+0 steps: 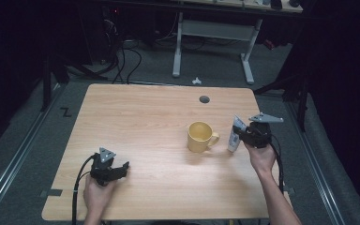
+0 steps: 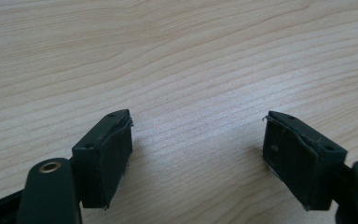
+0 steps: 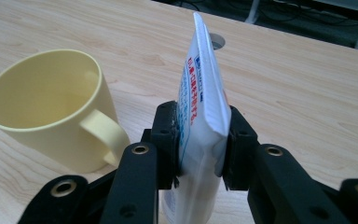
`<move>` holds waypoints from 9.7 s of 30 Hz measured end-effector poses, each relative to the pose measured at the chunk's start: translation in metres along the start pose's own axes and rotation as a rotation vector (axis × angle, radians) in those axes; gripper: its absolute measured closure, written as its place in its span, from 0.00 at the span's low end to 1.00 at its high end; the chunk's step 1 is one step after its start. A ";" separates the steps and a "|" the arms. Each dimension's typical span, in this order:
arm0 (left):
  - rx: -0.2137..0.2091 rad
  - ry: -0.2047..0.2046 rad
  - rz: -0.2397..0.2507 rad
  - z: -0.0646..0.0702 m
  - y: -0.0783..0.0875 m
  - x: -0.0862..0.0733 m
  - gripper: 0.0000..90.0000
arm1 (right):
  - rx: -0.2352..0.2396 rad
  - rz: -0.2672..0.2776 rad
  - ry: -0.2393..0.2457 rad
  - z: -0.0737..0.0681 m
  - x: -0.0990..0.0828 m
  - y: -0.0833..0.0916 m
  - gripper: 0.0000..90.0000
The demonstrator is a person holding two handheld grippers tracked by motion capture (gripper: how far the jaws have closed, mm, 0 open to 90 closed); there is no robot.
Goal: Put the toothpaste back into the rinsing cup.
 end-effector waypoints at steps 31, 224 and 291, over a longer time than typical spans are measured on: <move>0.000 0.000 0.000 0.000 0.000 0.000 0.27 | 0.113 0.040 0.082 -0.027 0.034 0.024 0.80; -0.004 -0.006 0.002 0.001 0.000 0.000 0.27 | 0.234 -0.080 0.140 -0.064 0.041 -0.079 0.80; -0.003 -0.006 0.001 0.001 0.000 0.000 0.27 | 0.190 0.060 0.126 -0.053 0.032 -0.013 0.56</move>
Point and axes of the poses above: each handheld gripper's, and its own axes: y roughly backward along the jaws, x roughly out of its top, z roughly to its right, the point moved 2 cm from there along -y, roughly forward along the jaws, and after that the axes turned 15 degrees about x, right-handed, at the moved point
